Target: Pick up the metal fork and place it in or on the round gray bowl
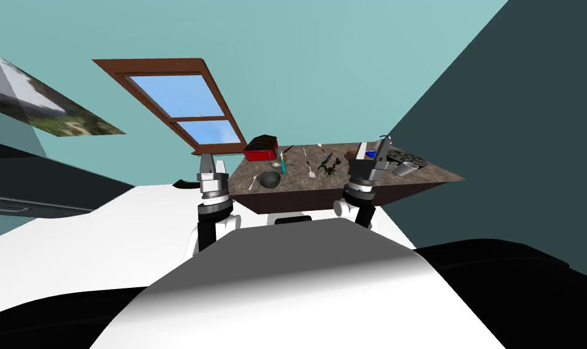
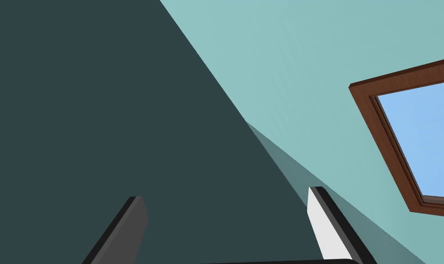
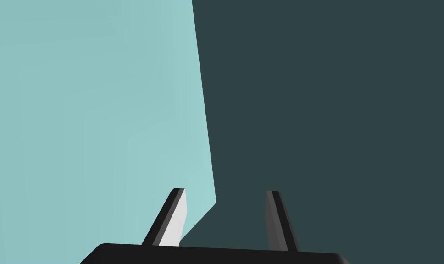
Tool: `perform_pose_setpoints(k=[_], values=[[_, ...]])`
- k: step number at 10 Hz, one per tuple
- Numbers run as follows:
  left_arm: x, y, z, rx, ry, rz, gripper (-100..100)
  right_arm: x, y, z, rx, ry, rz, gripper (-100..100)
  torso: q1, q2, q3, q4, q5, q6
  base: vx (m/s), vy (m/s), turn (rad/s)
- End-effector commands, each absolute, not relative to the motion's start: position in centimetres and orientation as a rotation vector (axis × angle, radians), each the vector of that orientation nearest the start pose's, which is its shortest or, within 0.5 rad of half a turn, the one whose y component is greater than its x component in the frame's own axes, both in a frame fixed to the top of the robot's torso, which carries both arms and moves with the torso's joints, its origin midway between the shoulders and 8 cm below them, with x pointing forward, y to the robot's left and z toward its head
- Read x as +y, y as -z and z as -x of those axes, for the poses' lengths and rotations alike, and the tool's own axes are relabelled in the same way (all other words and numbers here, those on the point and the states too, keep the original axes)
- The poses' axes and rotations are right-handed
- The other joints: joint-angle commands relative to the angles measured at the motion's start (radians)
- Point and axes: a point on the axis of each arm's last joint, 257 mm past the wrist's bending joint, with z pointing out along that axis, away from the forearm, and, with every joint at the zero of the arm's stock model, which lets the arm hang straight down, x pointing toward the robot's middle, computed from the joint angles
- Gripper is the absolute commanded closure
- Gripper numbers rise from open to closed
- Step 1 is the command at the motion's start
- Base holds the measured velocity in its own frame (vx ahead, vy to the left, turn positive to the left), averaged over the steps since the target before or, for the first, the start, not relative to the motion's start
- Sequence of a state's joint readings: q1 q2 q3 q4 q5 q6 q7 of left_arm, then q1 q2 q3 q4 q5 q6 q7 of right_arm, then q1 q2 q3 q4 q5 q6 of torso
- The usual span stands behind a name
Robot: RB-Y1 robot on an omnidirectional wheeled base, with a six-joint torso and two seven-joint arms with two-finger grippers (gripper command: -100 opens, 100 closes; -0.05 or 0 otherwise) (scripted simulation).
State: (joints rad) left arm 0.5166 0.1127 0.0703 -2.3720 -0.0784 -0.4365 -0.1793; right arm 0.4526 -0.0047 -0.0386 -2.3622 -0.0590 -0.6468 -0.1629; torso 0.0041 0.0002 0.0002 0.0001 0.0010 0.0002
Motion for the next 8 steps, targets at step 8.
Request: perform_pose_setpoints(k=[8], values=[[31.9,0.6,-35.4,0.958,0.831,0.578,-100,-28.3,-9.8,-29.4,0.357,-1.528,-0.501,0,0.001,0.000,0.000,0.000,0.000,0.000,-0.016,0.073,-0.191]])
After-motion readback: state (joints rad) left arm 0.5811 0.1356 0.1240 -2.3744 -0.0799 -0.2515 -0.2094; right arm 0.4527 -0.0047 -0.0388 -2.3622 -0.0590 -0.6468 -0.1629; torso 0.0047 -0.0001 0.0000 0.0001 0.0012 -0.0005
